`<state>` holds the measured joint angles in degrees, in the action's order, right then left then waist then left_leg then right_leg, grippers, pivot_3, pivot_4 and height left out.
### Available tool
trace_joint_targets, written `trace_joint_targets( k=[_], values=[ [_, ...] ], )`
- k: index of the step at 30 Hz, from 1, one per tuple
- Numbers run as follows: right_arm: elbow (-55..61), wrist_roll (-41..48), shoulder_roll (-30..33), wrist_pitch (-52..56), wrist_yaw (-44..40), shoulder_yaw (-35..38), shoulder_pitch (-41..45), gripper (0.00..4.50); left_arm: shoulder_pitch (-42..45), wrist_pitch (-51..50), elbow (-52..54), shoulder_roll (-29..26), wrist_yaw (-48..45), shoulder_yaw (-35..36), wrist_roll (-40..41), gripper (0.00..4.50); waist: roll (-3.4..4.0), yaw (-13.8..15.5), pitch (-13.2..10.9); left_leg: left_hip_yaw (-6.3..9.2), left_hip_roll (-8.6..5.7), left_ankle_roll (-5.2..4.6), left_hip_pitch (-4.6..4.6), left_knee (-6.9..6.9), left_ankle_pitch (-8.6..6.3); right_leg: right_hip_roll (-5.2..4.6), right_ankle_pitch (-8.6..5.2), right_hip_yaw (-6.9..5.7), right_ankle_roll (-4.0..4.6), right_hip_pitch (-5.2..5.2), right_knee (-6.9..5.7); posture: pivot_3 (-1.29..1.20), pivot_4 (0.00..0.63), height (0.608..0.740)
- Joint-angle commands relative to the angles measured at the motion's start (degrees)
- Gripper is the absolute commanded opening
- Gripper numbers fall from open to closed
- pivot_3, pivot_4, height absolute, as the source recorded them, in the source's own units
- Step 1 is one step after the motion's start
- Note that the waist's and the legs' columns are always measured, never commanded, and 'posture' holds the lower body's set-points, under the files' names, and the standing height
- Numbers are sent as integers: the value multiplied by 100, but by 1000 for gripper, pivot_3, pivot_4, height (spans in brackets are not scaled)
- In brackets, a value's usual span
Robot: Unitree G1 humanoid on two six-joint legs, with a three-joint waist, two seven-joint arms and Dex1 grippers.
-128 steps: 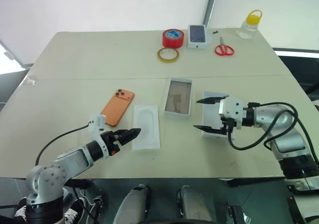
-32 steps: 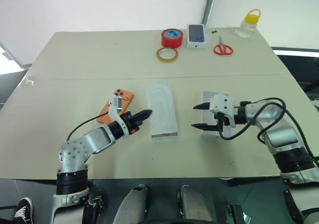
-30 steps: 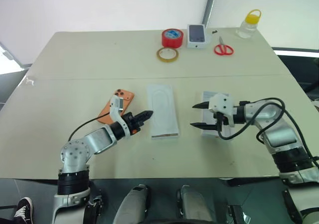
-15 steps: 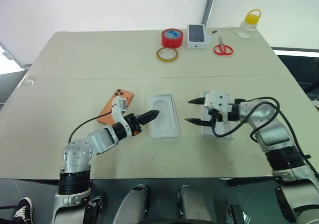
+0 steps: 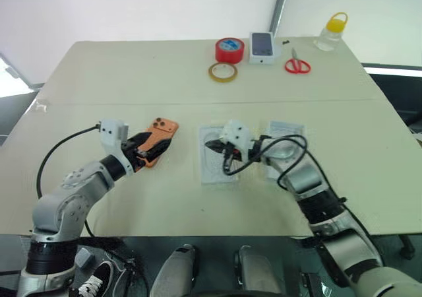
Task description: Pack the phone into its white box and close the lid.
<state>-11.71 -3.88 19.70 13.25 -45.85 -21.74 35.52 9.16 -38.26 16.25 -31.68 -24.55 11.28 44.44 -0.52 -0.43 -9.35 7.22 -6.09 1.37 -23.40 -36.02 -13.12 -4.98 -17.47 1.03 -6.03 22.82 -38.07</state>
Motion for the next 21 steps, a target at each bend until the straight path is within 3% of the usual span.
trace_joint_targets(
  k=[1,6,15,19,21],
  values=[
    [-284,-326,30,-290,109,-97,215,19,-28,187,201,23,-98,148,-98,4014,-1,-12,-1,0,-1,-1,-1,-1,0,-1,0,0,0,-1,1,0,150,740],
    [-437,-718,433,-598,-122,-309,181,19,-70,176,264,113,-52,148,-200,4014,-1,-24,0,1,4,-1,0,2,0,4,1,-1,-1,-9,-7,0,150,740],
    [-265,-772,476,-579,-256,-208,200,19,52,189,196,289,-100,133,-317,4014,-3,-23,1,2,4,-4,1,0,-2,4,1,-2,-1,-21,-5,0,150,740],
    [337,234,21,320,-410,425,227,19,113,131,158,319,-106,108,-358,4014,-3,-30,1,3,4,-3,1,2,-2,5,1,-2,-1,-19,-6,0,150,740],
    [374,382,121,464,-402,717,381,19,133,137,175,333,-132,101,-376,4014,-2,-39,0,4,5,-4,0,2,-2,6,1,-1,-1,-16,-7,0,150,740]
  ],
)
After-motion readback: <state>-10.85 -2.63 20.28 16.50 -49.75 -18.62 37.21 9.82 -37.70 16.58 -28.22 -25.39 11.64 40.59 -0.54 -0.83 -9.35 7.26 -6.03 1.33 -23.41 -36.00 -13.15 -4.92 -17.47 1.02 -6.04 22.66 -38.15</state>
